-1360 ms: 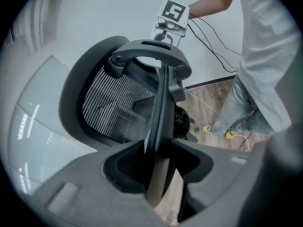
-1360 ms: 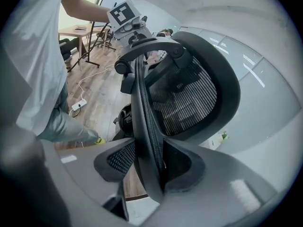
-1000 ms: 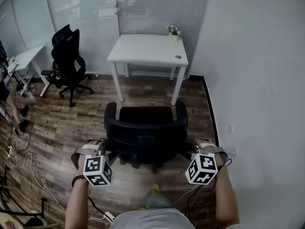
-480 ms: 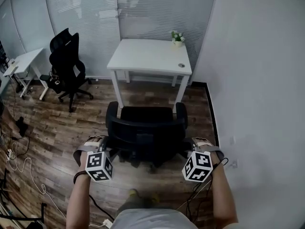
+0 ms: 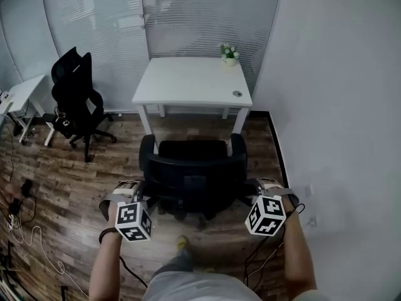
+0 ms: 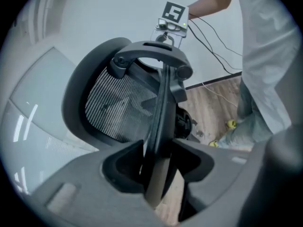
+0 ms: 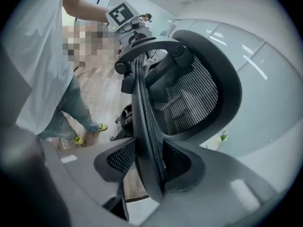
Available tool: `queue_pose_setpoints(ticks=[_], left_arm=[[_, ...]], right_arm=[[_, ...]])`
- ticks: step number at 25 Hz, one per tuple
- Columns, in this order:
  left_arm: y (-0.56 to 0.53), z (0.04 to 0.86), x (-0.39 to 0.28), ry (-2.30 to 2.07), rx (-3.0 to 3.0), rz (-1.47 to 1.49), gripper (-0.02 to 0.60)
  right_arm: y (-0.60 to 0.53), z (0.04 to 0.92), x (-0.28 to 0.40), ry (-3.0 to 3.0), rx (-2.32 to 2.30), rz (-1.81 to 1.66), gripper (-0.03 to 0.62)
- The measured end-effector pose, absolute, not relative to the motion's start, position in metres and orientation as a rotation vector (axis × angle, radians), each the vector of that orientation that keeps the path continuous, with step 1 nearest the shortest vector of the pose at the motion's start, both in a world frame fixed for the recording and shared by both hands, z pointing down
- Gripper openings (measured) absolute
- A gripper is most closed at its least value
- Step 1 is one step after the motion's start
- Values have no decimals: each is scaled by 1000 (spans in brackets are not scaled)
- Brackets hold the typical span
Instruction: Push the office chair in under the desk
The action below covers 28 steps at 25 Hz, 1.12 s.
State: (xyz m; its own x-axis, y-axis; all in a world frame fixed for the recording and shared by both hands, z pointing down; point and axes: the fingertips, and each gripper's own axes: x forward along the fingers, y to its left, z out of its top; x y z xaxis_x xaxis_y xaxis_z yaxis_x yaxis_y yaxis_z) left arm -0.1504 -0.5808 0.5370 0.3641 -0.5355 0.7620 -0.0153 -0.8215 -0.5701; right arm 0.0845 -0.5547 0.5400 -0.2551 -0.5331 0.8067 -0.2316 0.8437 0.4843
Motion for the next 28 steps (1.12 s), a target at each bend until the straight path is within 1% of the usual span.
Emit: queue_pose_setpoints(ticks=[13,18,28], left_arm=[[-719,530,-150,442,-2150,-1408,179],[-751,528,-152,430,-2154,-1415,179],[-827,531,-130,442,-2163,-1468,179]], right_arm=[[-686,533,85,-1819,647,-286,181],[-719,531,81,-1824,650,-284,184],[-797,533,104,-1829,647,-296,186]])
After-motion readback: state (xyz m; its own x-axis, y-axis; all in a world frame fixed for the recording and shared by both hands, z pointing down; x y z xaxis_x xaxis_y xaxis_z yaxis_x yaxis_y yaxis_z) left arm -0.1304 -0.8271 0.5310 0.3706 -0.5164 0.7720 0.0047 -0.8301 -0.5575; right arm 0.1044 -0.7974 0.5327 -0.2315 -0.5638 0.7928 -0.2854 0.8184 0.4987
